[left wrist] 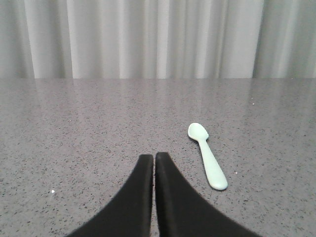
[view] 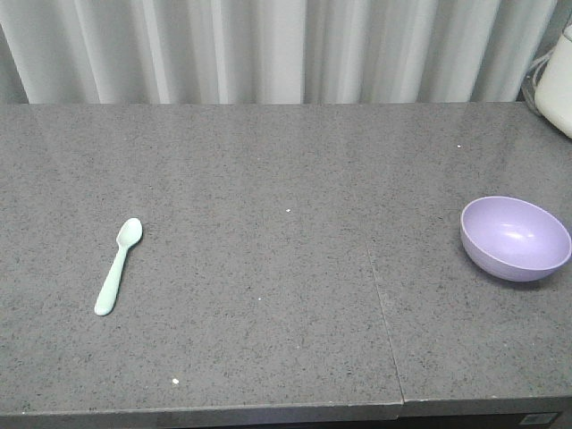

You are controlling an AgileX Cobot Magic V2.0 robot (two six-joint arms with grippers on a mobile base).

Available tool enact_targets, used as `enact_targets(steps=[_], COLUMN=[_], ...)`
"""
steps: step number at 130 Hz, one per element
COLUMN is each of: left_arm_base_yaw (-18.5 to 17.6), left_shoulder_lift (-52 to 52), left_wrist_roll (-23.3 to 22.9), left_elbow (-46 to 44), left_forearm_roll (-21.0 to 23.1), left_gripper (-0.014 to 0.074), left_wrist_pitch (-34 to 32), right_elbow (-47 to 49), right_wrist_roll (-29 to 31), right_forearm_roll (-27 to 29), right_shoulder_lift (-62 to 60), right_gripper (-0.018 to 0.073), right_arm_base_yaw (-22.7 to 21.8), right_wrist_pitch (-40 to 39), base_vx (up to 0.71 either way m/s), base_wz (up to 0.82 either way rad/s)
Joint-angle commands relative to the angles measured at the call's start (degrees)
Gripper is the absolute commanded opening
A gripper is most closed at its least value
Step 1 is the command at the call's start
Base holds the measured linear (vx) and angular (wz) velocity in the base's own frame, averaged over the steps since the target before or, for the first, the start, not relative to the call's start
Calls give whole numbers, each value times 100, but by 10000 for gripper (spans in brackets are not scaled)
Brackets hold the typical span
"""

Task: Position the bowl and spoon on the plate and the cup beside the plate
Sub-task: 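Lower the left gripper over the spoon and the right gripper over the bowl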

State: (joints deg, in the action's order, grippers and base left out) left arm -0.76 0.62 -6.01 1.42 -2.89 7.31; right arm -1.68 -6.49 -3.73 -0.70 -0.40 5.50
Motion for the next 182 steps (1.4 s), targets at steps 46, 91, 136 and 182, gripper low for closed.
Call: enact_targets(steps=[46, 91, 136, 182], left_arm_base_yaw=[-9, -9, -9, -9], left_shoulder_lift=[90, 90, 90, -1203], left_wrist_roll=[-17, -17, -17, -600], left_elbow=[53, 53, 53, -929], left_forearm_roll=[59, 59, -61, 71], left_gripper=[-7, -7, -7, -7], left_wrist_pitch=[-404, -404, -445, -1335], right_elbow=[-34, -34, -21, 1923], right_wrist_roll=[33, 33, 76, 247], right_forearm_roll=[-21, -21, -36, -205], right_shoulder_lift=[-12, -12, -12, 2065], right_gripper=[-8, -8, -8, -8], right_arm_base_yaw=[-30, -30, -30, -30], right_wrist_pitch=[-432, -432, -672, 283], base_vx=[0, 0, 0, 0], base_wz=[0, 0, 0, 0])
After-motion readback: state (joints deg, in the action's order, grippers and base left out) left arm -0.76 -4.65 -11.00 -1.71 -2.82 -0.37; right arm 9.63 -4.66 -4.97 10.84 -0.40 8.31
